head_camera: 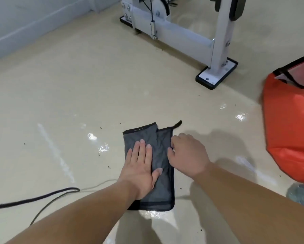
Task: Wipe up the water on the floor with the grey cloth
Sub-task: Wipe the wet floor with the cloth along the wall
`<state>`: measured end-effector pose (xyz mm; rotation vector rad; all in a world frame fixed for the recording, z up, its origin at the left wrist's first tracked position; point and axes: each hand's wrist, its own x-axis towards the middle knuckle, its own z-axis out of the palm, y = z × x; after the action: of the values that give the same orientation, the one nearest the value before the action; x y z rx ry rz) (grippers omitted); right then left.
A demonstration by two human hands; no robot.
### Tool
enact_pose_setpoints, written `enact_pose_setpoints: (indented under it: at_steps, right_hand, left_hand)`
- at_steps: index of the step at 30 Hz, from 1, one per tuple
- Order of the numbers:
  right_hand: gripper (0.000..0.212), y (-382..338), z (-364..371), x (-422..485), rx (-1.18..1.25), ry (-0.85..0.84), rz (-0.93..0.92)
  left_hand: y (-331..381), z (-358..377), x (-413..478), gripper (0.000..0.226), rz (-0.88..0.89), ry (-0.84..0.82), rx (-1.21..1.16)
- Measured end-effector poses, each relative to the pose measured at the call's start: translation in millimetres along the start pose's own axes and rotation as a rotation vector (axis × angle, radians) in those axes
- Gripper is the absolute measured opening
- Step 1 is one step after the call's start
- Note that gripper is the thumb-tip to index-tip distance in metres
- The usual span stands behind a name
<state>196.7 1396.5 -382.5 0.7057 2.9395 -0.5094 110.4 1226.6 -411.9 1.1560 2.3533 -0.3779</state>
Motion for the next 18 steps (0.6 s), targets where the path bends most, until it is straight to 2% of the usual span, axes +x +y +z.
enact_pose_setpoints:
  at_steps: [4,6,9,12,14,16,18]
  right_hand:
    - [0.028,-41,12,16,0.105,-0.148,-0.03]
    - [0.029,-64,14,23,0.125,-0.206,-0.085]
    - [0.021,-90,11,27,0.168,-0.24,-0.108]
    - [0.015,-104,7,20,0.227,-0.307,-0.049]
    - [0.016,-104,5,17,0.247,-0.332,0.003]
    - [0.011,-101,2,20,0.286,-0.345,0.064]
    - [0.003,-98,-3,28,0.307,-0.336,0.153]
  left_hand:
    - [-29,-13,-17,0.089,-0.385,-0.172,-0.138]
    - [-59,-29,-32,0.084,-0.464,-0.139,-0.262]
    - [-102,-64,-67,0.045,-0.48,0.028,-0.343]
    - [-131,-97,-102,0.047,-0.61,0.018,-0.311]
    - [-135,-107,-104,0.029,-0.668,-0.026,-0.333]
    - [-123,-107,-90,0.012,-0.644,-0.047,-0.328]
    - [-102,-91,-63,0.018,-0.505,-0.019,-0.281]
